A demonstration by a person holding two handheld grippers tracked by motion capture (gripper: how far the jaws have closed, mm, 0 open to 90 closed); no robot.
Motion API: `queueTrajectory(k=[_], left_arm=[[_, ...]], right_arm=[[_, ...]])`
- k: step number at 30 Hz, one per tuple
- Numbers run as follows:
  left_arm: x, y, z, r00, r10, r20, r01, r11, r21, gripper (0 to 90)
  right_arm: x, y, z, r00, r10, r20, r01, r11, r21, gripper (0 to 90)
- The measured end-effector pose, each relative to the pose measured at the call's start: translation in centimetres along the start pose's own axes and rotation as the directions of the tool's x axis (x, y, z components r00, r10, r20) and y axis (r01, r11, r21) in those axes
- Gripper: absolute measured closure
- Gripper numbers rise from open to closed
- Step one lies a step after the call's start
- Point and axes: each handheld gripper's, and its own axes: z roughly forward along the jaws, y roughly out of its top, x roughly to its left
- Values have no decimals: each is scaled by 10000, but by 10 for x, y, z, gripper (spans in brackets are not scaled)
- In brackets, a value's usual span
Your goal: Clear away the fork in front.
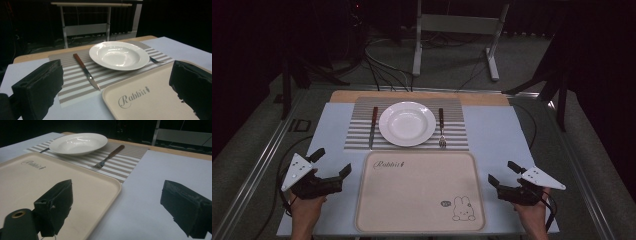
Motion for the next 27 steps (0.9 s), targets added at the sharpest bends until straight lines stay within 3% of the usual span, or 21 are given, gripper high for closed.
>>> queueTrajectory(k=[8, 21, 27], left_arm=[[0, -1, 0, 9988, 128, -478, -116, 9996, 252, 0], [0, -3, 3, 9984, 129, -558, -110, 9993, 352, 1], [-3, -4, 5, 9974, 272, -662, -240, 9985, 488, 0]], right_arm=[[2, -1, 2, 9999, -71, 128, 70, 9999, 117, 110], [3, 6, -2, 9984, -200, 532, 194, 9997, 132, 110], [5, 14, 0, 9992, -54, 392, 47, 9998, 180, 110]])
